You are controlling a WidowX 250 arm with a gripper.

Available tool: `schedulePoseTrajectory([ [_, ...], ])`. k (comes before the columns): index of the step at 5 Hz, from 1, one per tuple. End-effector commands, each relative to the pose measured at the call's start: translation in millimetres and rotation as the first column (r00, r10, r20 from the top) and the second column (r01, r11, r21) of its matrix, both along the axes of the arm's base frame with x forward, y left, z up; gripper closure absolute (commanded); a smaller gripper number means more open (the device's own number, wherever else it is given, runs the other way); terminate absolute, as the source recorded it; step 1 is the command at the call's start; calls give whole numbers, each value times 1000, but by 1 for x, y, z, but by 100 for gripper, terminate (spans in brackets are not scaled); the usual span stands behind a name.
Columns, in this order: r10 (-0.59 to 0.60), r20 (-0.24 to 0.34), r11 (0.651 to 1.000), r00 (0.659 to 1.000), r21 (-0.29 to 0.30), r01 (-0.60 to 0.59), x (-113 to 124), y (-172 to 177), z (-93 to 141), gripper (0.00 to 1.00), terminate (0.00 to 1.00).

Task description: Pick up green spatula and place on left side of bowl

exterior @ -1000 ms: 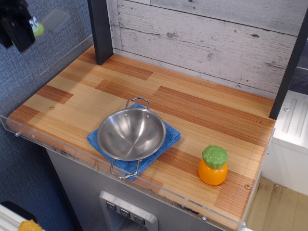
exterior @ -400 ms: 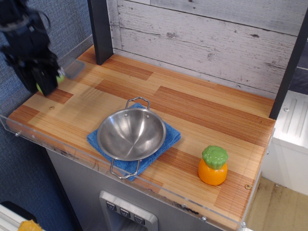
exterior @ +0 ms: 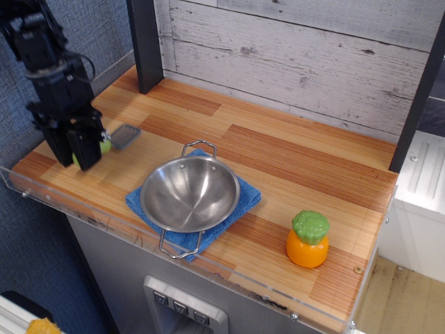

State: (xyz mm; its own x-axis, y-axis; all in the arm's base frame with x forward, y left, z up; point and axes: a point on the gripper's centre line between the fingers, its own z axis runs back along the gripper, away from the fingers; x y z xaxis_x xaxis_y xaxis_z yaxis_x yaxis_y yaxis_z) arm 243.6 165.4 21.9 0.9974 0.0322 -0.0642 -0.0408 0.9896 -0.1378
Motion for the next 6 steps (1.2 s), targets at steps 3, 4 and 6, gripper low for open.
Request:
schedulePoseTrajectory([
  [3, 31, 47, 993, 998, 116, -37, -6, 3, 30, 0, 0],
  [4, -28, 153, 988, 988, 153, 4, -1, -5, 61, 0, 0],
  [6, -65, 343, 987, 937, 161, 10, 15, -50, 152, 0, 0],
])
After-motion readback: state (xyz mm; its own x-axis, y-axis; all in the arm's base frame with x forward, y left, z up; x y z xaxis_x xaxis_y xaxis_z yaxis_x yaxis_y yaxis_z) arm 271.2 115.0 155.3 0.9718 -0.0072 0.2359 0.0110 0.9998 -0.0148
